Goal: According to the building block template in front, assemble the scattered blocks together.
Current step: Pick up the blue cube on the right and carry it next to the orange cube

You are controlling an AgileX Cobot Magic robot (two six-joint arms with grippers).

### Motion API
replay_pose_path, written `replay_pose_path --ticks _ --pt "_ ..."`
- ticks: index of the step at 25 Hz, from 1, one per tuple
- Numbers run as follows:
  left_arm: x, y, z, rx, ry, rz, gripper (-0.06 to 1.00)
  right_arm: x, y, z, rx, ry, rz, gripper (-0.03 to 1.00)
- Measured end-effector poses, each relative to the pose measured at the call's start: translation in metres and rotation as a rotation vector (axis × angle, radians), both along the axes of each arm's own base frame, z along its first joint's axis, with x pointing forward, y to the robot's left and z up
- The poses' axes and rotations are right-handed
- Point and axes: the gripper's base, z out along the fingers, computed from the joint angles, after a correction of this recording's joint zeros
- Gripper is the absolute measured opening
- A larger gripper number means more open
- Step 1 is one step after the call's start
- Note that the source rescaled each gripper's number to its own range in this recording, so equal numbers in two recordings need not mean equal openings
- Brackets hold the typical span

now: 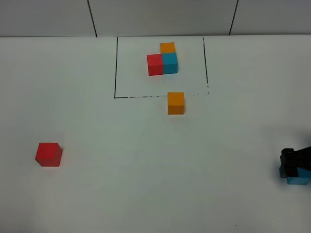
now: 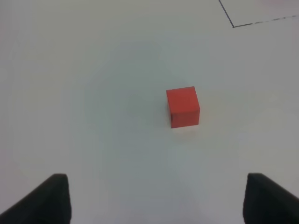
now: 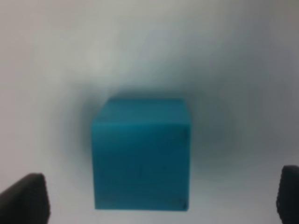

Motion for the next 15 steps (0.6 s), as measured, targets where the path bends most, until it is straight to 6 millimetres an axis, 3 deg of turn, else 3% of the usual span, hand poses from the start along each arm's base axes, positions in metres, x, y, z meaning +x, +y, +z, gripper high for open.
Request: replay_pose_path --ticks 7,15 --pt "0.0 0.0 0.0 0.0 0.0 0.0 0.7 0.005 0.002 -0.015 0.025 0.018 -0.013 0.98" --pt "0.0 0.0 0.0 0.0 0.0 0.0 0.7 0.009 0.004 -0.025 0.053 0.021 -0.01 0.89"
